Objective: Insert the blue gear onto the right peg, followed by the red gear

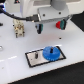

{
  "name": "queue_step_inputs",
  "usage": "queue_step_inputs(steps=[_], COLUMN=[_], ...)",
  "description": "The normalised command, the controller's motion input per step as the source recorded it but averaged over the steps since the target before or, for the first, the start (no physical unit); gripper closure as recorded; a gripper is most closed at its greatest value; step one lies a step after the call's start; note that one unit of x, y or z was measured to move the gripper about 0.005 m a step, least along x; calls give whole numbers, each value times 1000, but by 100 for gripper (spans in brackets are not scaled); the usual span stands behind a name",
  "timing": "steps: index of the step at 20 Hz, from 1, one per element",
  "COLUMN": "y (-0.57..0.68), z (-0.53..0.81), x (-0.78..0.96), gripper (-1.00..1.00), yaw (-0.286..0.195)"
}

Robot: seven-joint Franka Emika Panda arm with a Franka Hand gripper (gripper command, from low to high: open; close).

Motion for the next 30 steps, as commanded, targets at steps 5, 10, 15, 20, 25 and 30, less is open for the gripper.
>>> queue_step_inputs(steps=[5,10,15,20,25,30], y=[425,525,558,418,188,-9], z=[-51,-24,-31,-163,-374,-444], x=[-587,-441,-316,-304,-271,-351], gripper=[-100,-100,-100,-100,-100,-100], yaw=[0,0,0,0,0,0])
